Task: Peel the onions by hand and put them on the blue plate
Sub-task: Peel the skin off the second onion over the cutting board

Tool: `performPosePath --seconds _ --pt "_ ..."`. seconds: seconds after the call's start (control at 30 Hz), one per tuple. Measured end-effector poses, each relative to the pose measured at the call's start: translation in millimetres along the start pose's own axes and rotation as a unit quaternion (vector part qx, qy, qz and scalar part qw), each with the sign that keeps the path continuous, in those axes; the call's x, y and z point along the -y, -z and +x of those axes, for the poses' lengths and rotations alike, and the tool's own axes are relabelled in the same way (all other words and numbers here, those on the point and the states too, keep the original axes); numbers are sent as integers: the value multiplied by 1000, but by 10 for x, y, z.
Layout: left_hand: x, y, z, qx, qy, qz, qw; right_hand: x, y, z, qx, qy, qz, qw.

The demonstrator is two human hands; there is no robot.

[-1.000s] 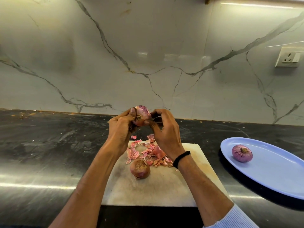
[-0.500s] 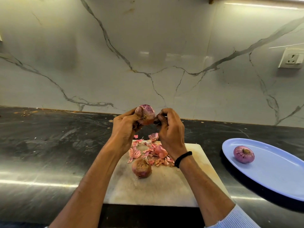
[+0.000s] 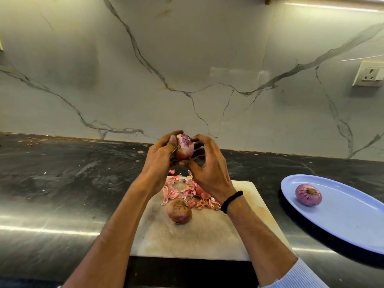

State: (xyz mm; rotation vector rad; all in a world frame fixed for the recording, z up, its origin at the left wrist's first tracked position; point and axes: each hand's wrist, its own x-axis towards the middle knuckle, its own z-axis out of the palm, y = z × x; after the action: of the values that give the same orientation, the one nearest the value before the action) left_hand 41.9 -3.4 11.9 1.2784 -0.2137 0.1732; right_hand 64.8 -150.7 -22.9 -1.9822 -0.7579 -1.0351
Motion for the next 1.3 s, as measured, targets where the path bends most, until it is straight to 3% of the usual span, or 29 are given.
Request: performPosePath --seconds 0.57,0.97,1.3 --pt "35 -9 6 13 -23 11 1000 -9 16 -11 8 46 -74 996" --pt "-4 -42 1 -13 0 -43 999 70 49 24 -61 12 -7 998" --pt "-19 -74 -38 2 11 -32 999 44 67 29 -117 39 -92 988"
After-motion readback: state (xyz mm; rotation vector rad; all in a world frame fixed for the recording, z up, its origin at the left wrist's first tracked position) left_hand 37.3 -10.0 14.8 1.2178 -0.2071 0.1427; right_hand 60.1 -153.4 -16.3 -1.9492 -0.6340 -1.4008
